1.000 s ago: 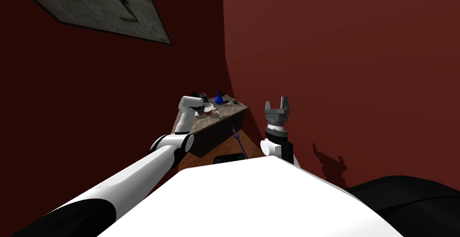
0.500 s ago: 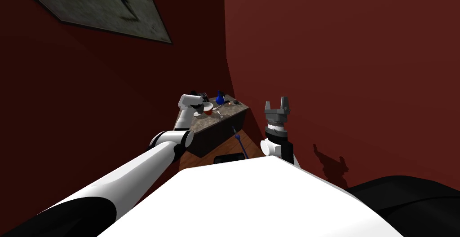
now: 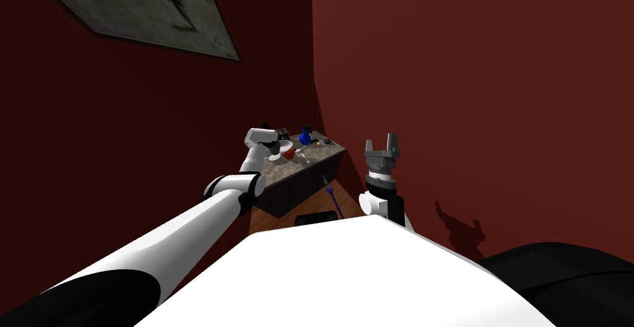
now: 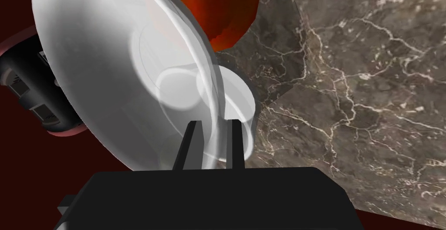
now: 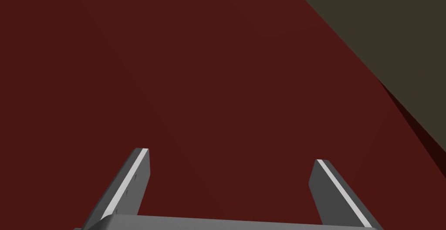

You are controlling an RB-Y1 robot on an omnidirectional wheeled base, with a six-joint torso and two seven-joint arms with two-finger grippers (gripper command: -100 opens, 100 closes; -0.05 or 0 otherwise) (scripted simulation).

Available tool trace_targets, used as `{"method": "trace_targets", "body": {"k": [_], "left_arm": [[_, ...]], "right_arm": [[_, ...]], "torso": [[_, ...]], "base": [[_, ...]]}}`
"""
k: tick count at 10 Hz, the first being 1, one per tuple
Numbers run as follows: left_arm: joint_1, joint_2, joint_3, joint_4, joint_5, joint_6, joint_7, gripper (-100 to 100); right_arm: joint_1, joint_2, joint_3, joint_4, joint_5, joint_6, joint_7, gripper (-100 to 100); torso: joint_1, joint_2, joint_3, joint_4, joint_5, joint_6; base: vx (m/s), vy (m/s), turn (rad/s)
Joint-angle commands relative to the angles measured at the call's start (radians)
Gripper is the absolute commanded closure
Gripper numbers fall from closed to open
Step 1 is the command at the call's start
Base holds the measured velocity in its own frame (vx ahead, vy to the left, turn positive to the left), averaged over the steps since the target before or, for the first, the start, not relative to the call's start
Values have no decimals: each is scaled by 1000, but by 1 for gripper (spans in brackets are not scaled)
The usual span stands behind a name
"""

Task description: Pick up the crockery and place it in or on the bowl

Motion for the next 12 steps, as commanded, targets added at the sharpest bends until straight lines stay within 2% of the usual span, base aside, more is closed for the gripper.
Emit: {"method": "trace_targets", "body": {"k": [1,2,3,4,5,8,9,11,12], "left_arm": [[-14,2,5,42,0,-10,2,100],[-42,9,18,80,2,-31,1,100],[-42,9,18,98,2,-31,1,100],[-69,16,29,131,4,-51,0,100],[-69,16,29,152,4,-51,0,100],[-118,28,51,245,7,-90,-1,100],[-118,28,51,252,7,-90,-1,100],[-159,39,70,322,10,-123,-2,100],[-159,39,70,339,10,-123,-2,100]], "right_arm": [[0,0,0,0,0,0,0,0],[0,0,0,0,0,0,0,0],[0,0,0,0,0,0,0,0],[0,0,0,0,0,0,0,0],[0,0,0,0,0,0,0,0],[0,0,0,0,0,0,0,0],[0,0,0,0,0,0,0,0],[0,0,0,0,0,0,0,0],[0,0,0,0,0,0,0,0]], "torso": [[0,0,0,0,0,0],[0,0,0,-1,0,0],[0,0,0,0,0,0],[0,0,0,0,0,0],[0,0,0,0,0,0],[-1,1,1,1,0,0],[0,1,1,1,0,-1],[-1,2,2,1,0,0],[0,2,2,2,0,-1]], "base": [[32,44,24],[34,53,37],[34,44,20],[36,51,44],[33,44,16],[34,46,29],[30,38,20],[34,46,41],[36,50,15]]}}
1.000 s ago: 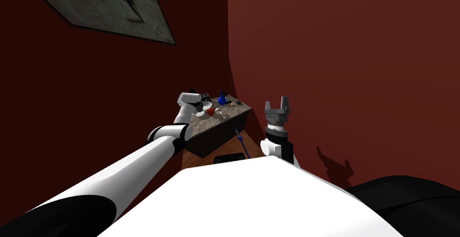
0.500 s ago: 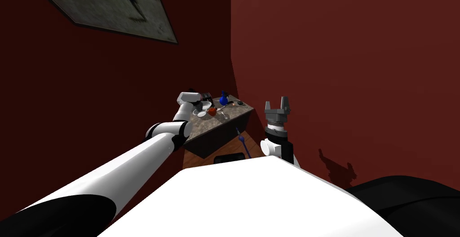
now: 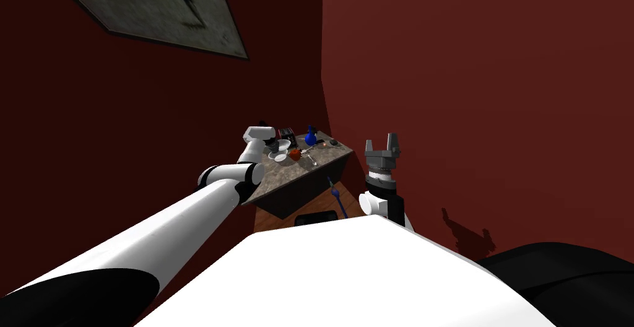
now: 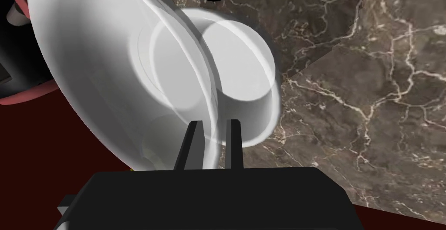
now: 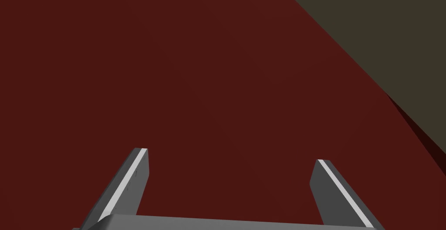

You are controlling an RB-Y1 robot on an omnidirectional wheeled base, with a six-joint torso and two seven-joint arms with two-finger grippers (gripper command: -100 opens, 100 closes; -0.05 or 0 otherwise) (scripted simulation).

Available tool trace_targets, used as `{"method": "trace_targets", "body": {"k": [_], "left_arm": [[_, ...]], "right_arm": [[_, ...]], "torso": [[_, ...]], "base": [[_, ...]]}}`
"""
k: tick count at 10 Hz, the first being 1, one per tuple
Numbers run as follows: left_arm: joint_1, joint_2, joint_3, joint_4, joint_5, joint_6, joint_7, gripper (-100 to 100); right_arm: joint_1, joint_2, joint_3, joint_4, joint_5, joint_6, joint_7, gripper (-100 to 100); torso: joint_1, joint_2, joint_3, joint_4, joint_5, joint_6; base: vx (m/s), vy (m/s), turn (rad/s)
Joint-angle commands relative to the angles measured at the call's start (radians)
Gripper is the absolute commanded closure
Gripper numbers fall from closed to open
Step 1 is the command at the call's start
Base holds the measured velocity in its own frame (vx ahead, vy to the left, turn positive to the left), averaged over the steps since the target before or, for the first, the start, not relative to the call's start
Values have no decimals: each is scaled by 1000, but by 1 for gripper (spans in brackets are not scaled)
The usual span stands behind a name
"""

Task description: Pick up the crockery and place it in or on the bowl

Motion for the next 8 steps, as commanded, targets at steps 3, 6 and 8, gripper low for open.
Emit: {"method": "trace_targets", "body": {"k": [3,6,8], "left_arm": [[-48,18,23,110,5,-39,0,100],[-74,33,35,169,8,-59,-1,100],[-71,31,33,164,7,-58,-2,-100]], "right_arm": [[0,0,0,0,0,0,0,0],[0,0,0,0,0,0,0,0],[0,0,0,0,0,0,0,0]], "torso": [[0,0,0,1,0,0],[-1,1,1,1,-1,0],[-4,3,2,2,-1,0]], "base": [[36,49,32],[30,32,19],[6,6,2]]}}
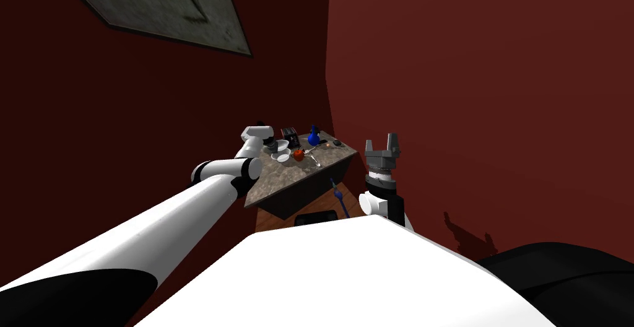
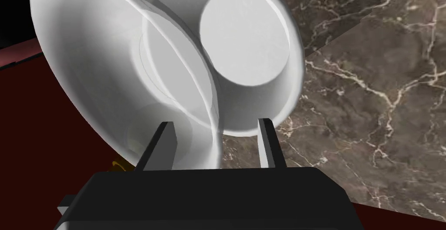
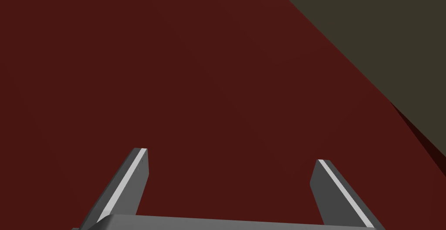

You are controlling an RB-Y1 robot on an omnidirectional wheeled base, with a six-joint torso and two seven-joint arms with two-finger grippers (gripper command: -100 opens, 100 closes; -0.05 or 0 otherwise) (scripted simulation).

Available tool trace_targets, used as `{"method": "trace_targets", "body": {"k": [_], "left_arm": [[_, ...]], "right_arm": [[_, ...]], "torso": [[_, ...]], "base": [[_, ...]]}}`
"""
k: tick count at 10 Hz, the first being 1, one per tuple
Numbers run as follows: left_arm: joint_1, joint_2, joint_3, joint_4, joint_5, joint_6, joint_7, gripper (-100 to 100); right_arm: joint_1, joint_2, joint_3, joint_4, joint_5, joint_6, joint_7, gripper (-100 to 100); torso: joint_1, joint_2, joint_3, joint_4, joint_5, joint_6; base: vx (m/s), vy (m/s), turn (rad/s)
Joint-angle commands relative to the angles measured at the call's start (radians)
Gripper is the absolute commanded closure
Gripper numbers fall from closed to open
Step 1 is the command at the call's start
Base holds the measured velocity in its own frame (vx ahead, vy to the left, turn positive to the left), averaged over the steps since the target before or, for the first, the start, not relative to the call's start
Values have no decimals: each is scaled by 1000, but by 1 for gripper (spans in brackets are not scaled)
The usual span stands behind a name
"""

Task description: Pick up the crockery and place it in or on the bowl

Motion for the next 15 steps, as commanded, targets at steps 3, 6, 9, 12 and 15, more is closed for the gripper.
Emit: {"method": "trace_targets", "body": {"k": [3,6,9,12,15], "left_arm": [[0,0,0,0,0,0,0,-100],[-3,35,14,-1,12,30,-29,-100],[-8,94,38,-2,31,80,-77,-100],[-17,114,45,15,36,84,-95,-100],[-17,114,45,14,37,87,-95,0]], "right_arm": [[0,0,0,0,0,0,0,0],[0,0,0,0,0,0,0,0],[0,0,0,0,0,0,0,0],[0,0,0,0,0,0,0,0],[0,0,0,0,0,0,0,0]], "torso": [[0,1,0,0,0,0],[-1,1,0,0,0,0],[-6,-4,-2,-1,-2,0],[-4,-3,-2,-1,-1,0],[-1,0,0,0,0,0]], "base": [[0,0,0],[12,-15,-19],[73,-84,-44],[53,-49,-19],[0,0,0]]}}
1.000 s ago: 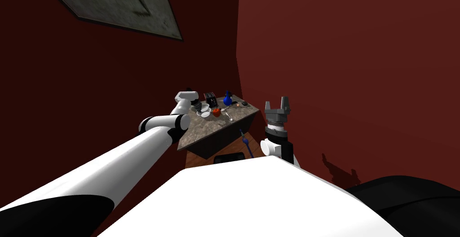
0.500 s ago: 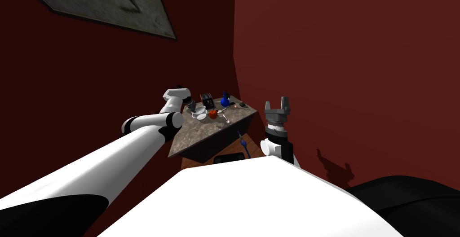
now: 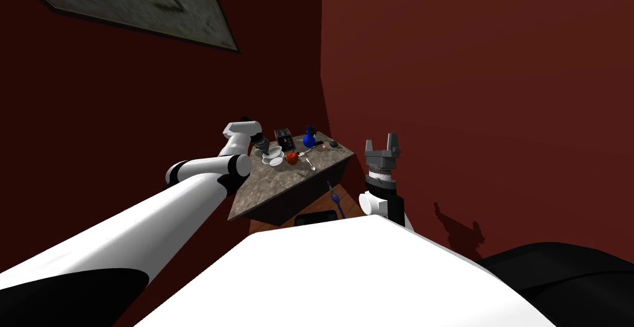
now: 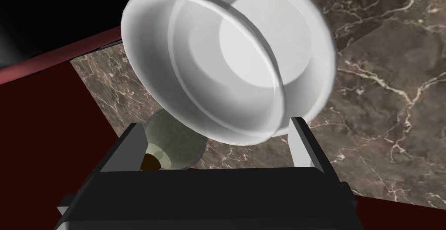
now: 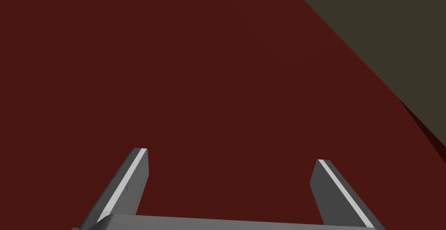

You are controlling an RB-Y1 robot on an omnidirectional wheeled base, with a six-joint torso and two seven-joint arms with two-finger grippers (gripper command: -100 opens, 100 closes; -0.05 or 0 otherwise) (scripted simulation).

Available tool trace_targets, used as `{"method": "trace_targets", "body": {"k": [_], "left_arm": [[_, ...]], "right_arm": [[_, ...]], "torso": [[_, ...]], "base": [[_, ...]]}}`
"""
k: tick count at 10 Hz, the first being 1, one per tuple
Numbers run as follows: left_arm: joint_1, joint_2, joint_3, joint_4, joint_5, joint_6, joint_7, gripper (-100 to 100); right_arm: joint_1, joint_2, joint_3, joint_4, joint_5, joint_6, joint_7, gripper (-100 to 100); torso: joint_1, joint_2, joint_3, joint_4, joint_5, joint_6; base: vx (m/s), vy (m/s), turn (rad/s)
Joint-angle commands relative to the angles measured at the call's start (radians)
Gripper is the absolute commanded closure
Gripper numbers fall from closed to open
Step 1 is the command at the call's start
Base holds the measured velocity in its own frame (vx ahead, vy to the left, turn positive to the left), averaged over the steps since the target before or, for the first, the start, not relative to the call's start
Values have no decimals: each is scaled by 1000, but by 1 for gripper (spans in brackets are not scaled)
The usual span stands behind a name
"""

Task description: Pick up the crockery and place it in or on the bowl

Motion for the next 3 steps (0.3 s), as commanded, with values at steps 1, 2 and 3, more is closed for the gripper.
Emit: {"method": "trace_targets", "body": {"k": [1,2,3], "left_arm": [[0,0,0,0,0,0,0,0],[0,0,0,0,0,0,0,0],[0,0,0,0,0,0,0,0]], "right_arm": [[0,0,0,0,0,0,0,0],[0,0,0,0,0,0,0,0],[0,0,0,0,0,0,0,0]], "torso": [[0,0,0,0,0,0],[0,0,0,0,0,0],[0,0,0,0,0,0]], "base": [[0,0,0],[0,0,0],[0,0,0]]}}
